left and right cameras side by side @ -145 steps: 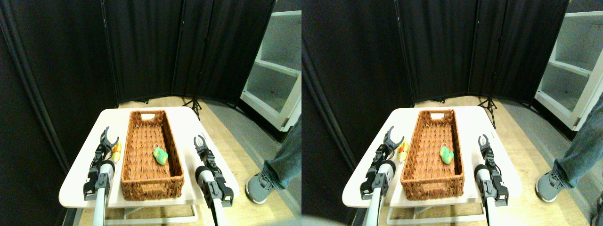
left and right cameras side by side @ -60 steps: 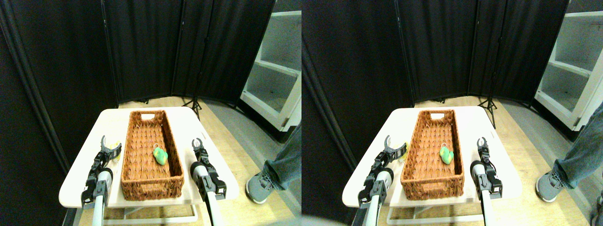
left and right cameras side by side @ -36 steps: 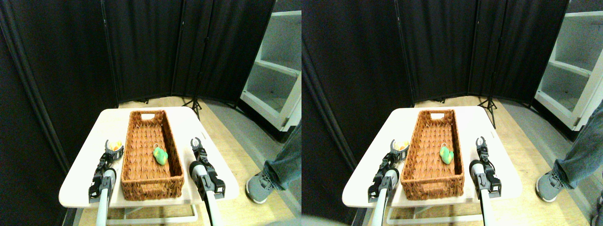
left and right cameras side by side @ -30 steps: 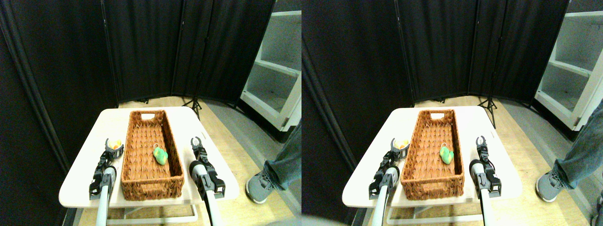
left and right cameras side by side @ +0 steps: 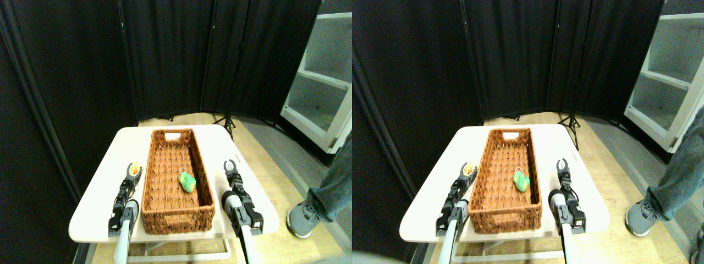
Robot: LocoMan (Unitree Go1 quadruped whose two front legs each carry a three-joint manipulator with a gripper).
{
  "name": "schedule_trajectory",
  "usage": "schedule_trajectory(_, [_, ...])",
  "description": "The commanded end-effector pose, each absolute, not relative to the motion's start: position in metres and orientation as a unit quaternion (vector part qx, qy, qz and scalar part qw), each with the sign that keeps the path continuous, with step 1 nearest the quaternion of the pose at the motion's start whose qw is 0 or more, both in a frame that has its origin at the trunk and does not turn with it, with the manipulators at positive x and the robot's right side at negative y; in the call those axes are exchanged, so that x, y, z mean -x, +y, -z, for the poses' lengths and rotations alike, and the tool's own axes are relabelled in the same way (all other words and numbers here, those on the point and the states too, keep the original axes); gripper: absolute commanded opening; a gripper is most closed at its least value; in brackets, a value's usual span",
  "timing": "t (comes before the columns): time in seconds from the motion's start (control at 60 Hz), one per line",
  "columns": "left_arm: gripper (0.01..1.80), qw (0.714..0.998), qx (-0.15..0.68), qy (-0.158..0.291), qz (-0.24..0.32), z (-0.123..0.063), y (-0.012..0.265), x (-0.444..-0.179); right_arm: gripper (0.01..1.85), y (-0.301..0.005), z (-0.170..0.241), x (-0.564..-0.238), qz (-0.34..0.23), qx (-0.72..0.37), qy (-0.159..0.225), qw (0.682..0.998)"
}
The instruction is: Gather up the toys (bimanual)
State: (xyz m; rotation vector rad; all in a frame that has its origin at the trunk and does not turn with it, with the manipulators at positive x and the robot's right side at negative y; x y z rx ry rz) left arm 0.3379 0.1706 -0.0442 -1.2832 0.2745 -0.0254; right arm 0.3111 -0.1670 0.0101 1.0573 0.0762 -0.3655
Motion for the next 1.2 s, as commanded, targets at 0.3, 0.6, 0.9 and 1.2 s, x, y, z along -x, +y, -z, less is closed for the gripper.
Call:
schedule_trajectory(0.3, [0.01, 0.824, 0.55, 0.115, 0.077, -0.019, 0.163, -0.33, 0.01, -0.167, -0.013, -0.31, 0.175, -0.499, 0.021, 0.849])
schedule_trajectory(0.6, [0.01, 0.827, 0.528, 0.144, 0.128, -0.061, 0.148, -0.331, 0.01, -0.171, -0.011, -0.308, 0.149, -0.489, 0.014, 0.86])
schedule_trajectory(0.9, [0.01, 0.803, 0.545, 0.165, 0.177, -0.081, 0.117, -0.341, 0.01, -0.171, -0.01, -0.304, 0.159, -0.518, 0.014, 0.841])
schedule_trajectory(1.2, [0.01, 0.76, 0.602, 0.17, 0.176, -0.09, 0.071, -0.333, 0.01, -0.17, -0.01, -0.301, 0.16, -0.517, 0.01, 0.841])
